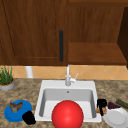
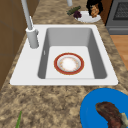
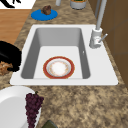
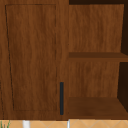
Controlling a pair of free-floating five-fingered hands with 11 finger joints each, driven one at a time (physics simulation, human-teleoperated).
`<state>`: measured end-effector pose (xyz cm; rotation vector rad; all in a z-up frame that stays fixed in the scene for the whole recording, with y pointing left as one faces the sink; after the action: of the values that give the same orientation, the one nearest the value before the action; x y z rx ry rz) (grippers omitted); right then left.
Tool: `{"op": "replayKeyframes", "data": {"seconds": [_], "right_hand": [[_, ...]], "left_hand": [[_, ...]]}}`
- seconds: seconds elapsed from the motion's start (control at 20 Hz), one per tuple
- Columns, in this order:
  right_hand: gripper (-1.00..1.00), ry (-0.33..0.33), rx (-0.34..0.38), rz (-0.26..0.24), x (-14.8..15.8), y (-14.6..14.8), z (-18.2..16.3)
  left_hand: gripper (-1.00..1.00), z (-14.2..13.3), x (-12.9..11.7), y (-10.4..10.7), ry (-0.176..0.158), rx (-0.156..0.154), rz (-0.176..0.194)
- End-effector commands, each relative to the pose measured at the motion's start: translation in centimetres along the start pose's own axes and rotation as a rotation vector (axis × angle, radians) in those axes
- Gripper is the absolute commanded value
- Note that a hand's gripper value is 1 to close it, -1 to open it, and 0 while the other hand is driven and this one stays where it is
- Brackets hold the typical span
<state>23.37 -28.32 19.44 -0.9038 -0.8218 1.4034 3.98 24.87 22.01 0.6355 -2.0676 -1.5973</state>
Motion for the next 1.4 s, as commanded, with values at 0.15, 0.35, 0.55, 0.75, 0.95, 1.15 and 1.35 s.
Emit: {"op": "replayKeyframes", "data": {"seconds": [0.15,0.35,0.55,0.75,0.95,1.15,1.35], "right_hand": [[1.0,0.008,-0.013,0.014,5.5,-0.8,-0.4],[1.0,0.009,-0.022,0.014,8.8,-1.1,-0.7],[1.0,0.009,-0.013,0.016,12.1,-1.1,-1.3],[1.0,0.008,-0.023,0.012,15.4,-0.9,-2.4],[1.0,-0.016,-0.015,0.033,18.3,1.0,-4.8],[1.0,-0.177,-0.039,0.057,18.2,2.9,-5.6],[1.0,-0.283,-0.048,0.049,19.1,4.7,-7.2]], "left_hand": [[0.0,0.0,0.0,0.0,0.0,0.0,0.0],[0.0,0.0,0.0,0.0,0.0,0.0,0.0],[0.0,0.0,0.0,0.0,0.0,0.0,0.0],[0.0,0.0,0.0,0.0,0.0,0.0,0.0],[0.0,0.0,0.0,0.0,0.0,0.0,0.0],[0.0,0.0,0.0,0.0,0.0,0.0,0.0],[0.0,0.0,0.0,0.0,0.0,0.0,0.0]]}}
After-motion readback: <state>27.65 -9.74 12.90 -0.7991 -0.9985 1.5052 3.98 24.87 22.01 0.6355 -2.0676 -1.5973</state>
